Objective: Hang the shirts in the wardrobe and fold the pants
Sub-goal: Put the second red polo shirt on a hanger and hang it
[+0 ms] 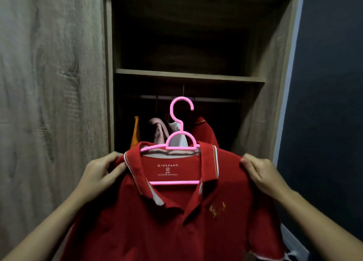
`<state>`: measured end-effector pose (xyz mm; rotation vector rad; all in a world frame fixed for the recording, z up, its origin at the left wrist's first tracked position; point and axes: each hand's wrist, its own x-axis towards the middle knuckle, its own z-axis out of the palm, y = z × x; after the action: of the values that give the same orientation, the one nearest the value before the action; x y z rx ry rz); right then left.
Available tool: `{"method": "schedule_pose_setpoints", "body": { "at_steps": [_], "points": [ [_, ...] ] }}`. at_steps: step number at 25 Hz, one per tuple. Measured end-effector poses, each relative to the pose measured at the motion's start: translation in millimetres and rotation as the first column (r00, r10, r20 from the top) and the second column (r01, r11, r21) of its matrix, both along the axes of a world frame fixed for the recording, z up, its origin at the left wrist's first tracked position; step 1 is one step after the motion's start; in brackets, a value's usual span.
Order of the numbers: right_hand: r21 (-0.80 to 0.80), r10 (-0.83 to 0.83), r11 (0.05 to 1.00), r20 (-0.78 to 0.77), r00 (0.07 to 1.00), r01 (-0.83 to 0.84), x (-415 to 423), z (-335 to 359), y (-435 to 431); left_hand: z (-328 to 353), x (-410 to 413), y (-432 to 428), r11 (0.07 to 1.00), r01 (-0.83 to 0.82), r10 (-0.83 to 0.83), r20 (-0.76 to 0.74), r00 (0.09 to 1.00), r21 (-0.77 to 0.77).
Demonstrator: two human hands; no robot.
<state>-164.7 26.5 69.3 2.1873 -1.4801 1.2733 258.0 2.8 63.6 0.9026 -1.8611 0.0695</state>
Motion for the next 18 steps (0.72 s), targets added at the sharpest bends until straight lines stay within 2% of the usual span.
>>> {"method": "schedule_pose_setpoints", "body": {
  "at_steps": [2,4,6,8,12,16,17,18],
  "points": [
    [-0.064,0.084,0.995,0.186,0.979,-0.073,12,-3,-1,4,4,-1,0.999,0.015,-0.015,-0.017,1.0,0.041],
    [-0.103,0.095,0.993,0.332,0.938,-0.064,22,-5,-3,12,5,-1,0.998,0.025,-0.028,0.061,0.998,0.054],
    [-0.125,0.11,0.99,0.343,0.933,-0.071,26,-8,-4,20,6,-1,0.999,0.019,-0.026,0.161,0.987,0.05],
    [-0.126,0.122,0.988,0.34,0.932,-0.083,28,-12,-4,25,7,0,0.998,0.024,-0.034,0.185,0.982,0.057],
    [-0.156,0.152,0.982,0.333,0.931,-0.104,41,-9,-5,21,5,-1,0.994,0.1,-0.106,0.139,0.985,0.054],
    [-0.098,0.148,0.989,0.49,0.859,-0.115,38,-9,-9,16,11,-1,0.985,0.146,-0.147,0.0,0.989,0.091],
    [-0.074,0.117,0.993,0.485,0.867,-0.092,33,-10,-11,17,13,-1,0.982,0.159,-0.157,-0.025,0.987,0.098],
    [-0.052,0.052,0.998,0.404,0.913,-0.034,27,-10,-12,18,13,0,0.978,0.178,-0.175,-0.036,0.984,0.104]
  ]
}}
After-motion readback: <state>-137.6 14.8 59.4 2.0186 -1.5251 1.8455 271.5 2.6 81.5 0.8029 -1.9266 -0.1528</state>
